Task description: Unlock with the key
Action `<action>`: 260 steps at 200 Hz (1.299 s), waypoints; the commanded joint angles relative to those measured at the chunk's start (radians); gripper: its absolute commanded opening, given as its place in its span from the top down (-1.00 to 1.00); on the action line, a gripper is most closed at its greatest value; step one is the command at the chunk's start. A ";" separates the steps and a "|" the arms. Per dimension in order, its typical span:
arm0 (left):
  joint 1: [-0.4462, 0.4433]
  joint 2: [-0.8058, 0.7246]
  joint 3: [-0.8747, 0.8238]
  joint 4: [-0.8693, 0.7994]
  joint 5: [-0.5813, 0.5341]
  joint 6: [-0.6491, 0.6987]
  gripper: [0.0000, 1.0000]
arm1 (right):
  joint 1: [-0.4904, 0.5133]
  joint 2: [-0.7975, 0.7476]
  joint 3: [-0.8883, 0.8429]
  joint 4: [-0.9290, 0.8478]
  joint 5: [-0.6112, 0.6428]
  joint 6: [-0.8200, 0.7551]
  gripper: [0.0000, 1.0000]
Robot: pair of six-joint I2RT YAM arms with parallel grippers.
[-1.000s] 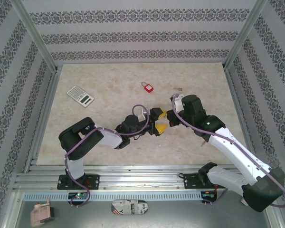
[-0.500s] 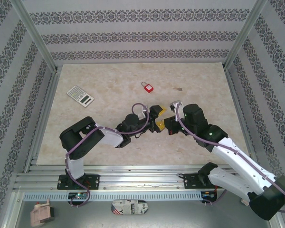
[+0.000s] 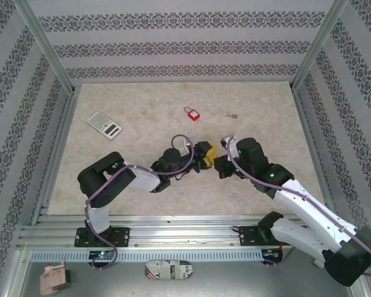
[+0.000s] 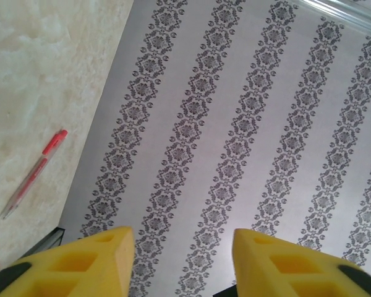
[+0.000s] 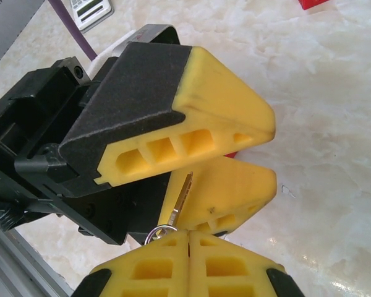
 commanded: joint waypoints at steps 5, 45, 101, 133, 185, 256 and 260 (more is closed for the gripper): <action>0.017 -0.026 -0.018 -0.010 -0.002 0.031 0.26 | -0.012 -0.002 -0.007 0.009 0.011 0.009 1.00; 0.020 -0.017 -0.012 -0.017 0.009 0.043 0.62 | -0.026 -0.002 -0.010 0.010 0.009 0.014 1.00; 0.020 -0.015 -0.013 -0.025 0.018 0.051 1.00 | -0.048 0.012 -0.002 0.015 -0.003 0.015 1.00; 0.030 -0.041 -0.020 -0.079 0.030 0.098 1.00 | -0.071 0.005 0.001 -0.009 0.005 0.011 1.00; 0.067 -0.239 0.038 -0.591 0.037 0.430 1.00 | -0.123 -0.039 -0.035 -0.047 -0.014 0.016 1.00; 0.069 -0.336 0.257 -1.095 -0.008 0.804 1.00 | -0.136 -0.124 -0.156 0.172 -0.180 0.153 -0.35; 0.069 -0.338 0.258 -1.101 -0.020 0.814 1.00 | -0.140 -0.131 -0.162 0.192 -0.196 0.168 -0.36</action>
